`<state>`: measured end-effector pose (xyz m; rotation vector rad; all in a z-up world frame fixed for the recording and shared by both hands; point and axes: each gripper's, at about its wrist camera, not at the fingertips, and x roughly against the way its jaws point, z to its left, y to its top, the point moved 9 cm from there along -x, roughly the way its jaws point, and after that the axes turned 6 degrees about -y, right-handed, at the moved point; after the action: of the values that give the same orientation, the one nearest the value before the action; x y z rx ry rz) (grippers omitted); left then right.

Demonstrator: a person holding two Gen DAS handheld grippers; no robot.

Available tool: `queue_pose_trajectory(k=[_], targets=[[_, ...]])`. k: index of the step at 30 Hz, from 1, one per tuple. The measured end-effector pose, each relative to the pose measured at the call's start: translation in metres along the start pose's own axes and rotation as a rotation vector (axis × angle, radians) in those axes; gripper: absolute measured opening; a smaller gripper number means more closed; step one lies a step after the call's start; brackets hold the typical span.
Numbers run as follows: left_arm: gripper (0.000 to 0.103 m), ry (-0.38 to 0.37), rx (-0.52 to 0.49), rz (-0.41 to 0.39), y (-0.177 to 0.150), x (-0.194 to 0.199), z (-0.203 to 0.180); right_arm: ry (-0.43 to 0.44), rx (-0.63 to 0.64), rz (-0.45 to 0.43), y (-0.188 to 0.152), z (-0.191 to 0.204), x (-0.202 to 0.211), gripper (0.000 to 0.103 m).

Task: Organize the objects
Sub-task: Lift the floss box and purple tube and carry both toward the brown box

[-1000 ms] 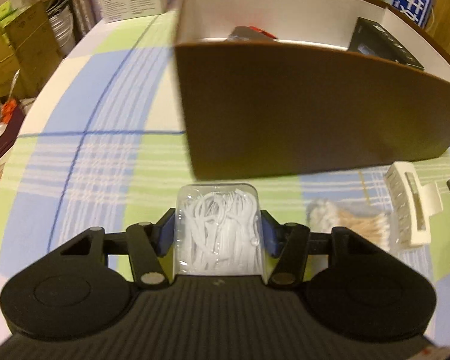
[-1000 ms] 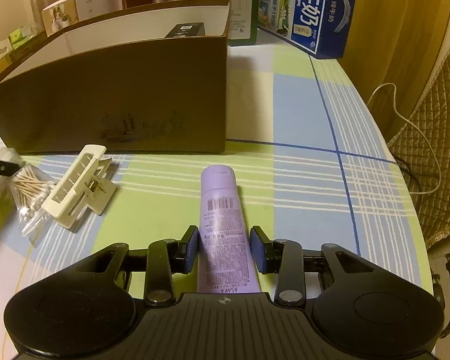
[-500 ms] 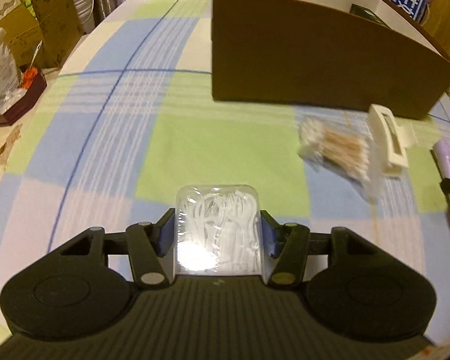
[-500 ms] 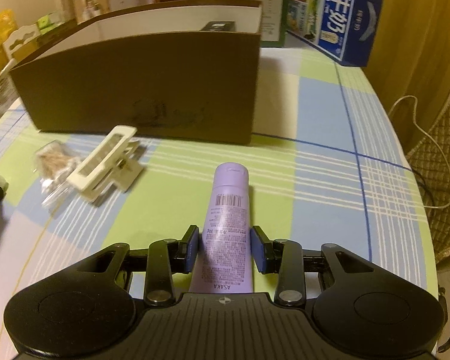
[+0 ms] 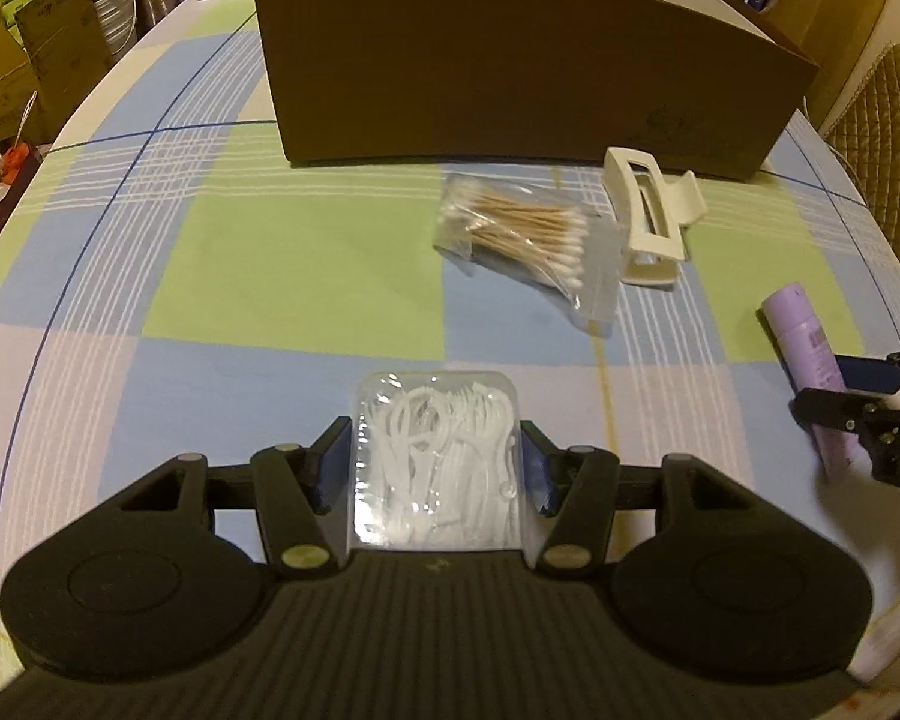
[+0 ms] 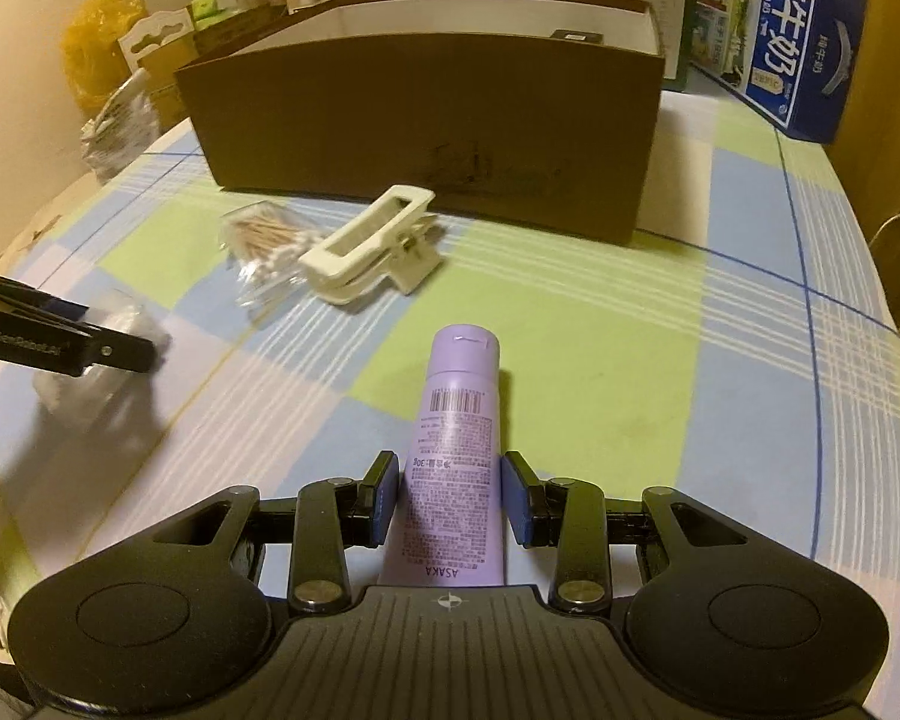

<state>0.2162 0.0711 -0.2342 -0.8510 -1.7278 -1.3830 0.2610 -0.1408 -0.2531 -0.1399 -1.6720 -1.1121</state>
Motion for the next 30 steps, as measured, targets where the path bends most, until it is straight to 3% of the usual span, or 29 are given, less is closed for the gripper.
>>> queue_pose_trajectory(k=[13,19,23,26,30], targets=[[0.054,0.054,0.043,0.001,-0.022,0.010,-0.004,-0.026,0.005,-0.007,-0.001,0.009,-0.003,0.050],[0.066,0.062,0.069,0.005,-0.029,0.012,-0.007,-0.044,0.003,-0.010,0.002,0.008,-0.007,0.051],[0.063,0.076,0.063,-0.005,-0.031,0.012,-0.008,-0.054,-0.001,-0.013,0.004,0.008,-0.008,0.051],[0.054,0.093,0.063,-0.023,-0.031,0.013,-0.007,-0.066,0.012,-0.019,0.004,0.009,-0.009,0.051],[0.053,0.097,0.070,-0.032,-0.031,0.014,-0.006,-0.070,0.021,-0.028,0.004,0.011,-0.009,0.051]])
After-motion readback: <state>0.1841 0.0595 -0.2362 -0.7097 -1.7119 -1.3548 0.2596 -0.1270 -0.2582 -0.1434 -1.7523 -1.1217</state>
